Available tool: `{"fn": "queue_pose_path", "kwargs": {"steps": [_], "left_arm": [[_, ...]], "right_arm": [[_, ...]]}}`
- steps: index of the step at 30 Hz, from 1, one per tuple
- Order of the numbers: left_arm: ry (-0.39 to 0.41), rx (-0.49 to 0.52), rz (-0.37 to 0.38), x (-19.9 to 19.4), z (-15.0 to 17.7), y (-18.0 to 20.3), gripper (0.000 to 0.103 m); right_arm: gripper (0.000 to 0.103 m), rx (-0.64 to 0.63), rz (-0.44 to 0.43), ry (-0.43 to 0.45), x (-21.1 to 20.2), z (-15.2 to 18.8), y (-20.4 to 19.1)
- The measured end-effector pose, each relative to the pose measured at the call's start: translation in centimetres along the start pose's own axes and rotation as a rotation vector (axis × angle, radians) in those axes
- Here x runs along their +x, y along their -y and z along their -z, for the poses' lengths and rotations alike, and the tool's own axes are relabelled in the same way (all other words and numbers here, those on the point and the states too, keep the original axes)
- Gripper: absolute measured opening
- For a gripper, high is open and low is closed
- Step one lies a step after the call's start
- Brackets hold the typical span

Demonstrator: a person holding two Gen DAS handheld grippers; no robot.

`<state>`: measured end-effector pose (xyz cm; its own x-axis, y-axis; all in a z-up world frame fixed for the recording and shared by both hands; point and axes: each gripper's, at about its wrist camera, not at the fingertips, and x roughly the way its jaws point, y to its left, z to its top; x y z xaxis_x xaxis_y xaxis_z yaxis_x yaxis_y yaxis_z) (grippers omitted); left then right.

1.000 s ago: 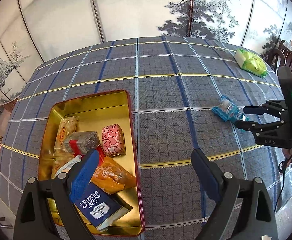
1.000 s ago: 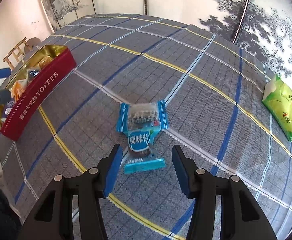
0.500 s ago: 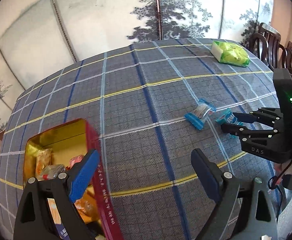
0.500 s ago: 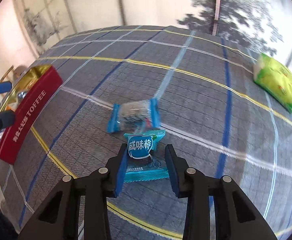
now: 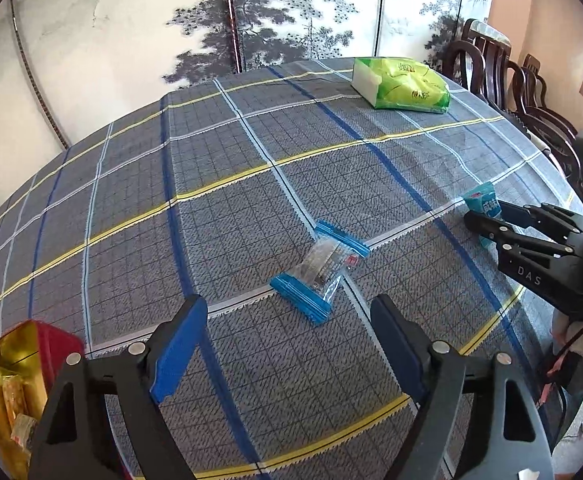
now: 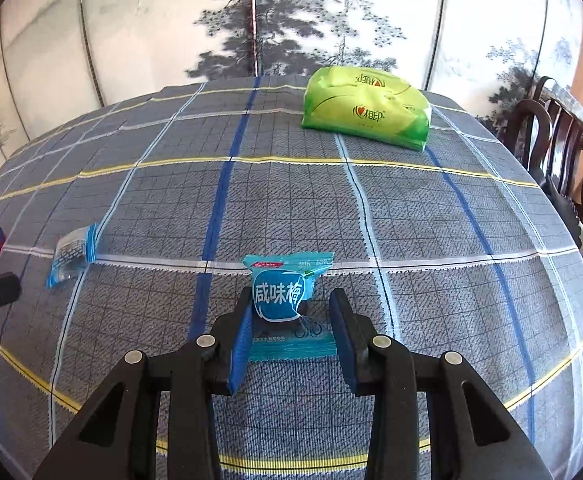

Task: Organize snacks
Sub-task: 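Grasp the clear bag with blue ends with the left gripper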

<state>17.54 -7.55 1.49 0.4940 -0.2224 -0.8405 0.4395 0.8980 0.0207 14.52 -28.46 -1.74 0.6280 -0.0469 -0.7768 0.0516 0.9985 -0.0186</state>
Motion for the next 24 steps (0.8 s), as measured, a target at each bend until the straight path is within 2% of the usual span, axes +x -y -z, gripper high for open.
{"fn": "queue_pose_path", "kwargs": {"steps": [2, 8, 12, 18, 24], "left_arm": [[-0.008, 0.02, 0.024, 0.7, -0.4, 0.3, 0.072], [-0.022, 0.078, 0.03, 2.6, -1.5, 1.5, 0.066], [-0.037, 0.071, 0.021, 3.7, -2.0, 1.4, 0.058], [-0.048, 0.037, 0.019, 4.7, -2.4, 1.1, 0.055], [-0.04, 0.021, 0.041, 4.5, -2.4, 1.6, 0.03]], "right_arm": [[0.038, 0.004, 0.0, 0.0, -0.1, 0.0, 0.0], [0.039, 0.008, -0.006, 0.0, -0.1, 0.0, 0.1], [0.039, 0.006, -0.004, 0.0, 0.0, 0.0, 0.2], [0.039, 0.007, -0.006, 0.0, 0.0, 0.0, 0.2], [0.04, 0.008, -0.009, 0.0, 0.1, 0.0, 0.1]]}}
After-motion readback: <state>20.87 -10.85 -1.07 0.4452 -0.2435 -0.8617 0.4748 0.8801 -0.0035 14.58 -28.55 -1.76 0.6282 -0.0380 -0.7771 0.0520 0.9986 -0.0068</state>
